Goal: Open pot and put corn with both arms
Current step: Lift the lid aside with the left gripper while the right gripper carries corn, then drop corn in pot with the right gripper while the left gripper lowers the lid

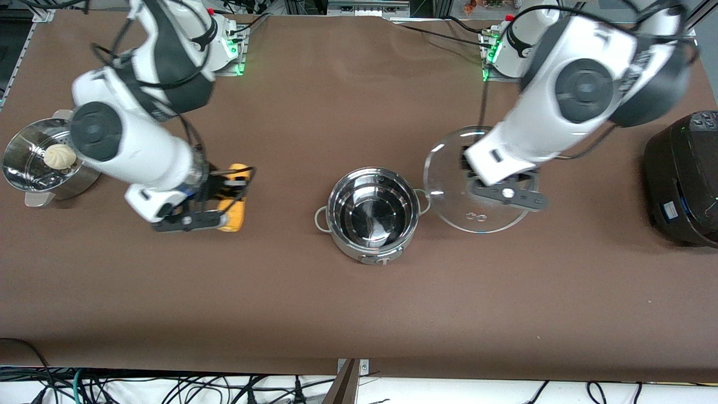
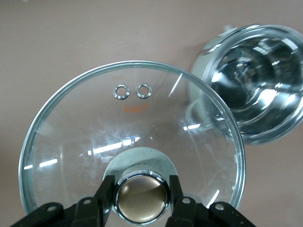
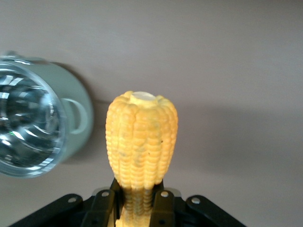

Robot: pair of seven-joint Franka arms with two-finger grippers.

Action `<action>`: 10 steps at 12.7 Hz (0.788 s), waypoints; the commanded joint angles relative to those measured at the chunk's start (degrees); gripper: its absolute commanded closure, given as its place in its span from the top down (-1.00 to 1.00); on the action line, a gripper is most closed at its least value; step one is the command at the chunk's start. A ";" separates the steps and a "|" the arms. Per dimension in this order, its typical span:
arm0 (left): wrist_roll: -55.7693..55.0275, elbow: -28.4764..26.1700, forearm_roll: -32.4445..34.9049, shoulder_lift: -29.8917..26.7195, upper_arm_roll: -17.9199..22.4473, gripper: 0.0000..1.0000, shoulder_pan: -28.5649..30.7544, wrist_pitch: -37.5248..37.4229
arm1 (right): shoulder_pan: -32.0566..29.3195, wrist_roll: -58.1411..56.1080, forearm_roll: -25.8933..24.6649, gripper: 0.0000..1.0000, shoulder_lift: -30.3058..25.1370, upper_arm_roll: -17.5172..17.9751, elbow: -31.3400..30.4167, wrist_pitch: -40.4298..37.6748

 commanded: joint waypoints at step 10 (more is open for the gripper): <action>23.64 -29.07 0.80 0.05 -0.40 -0.69 17.82 29.58 | 22.80 5.61 -4.93 -0.77 15.36 -3.17 11.45 10.55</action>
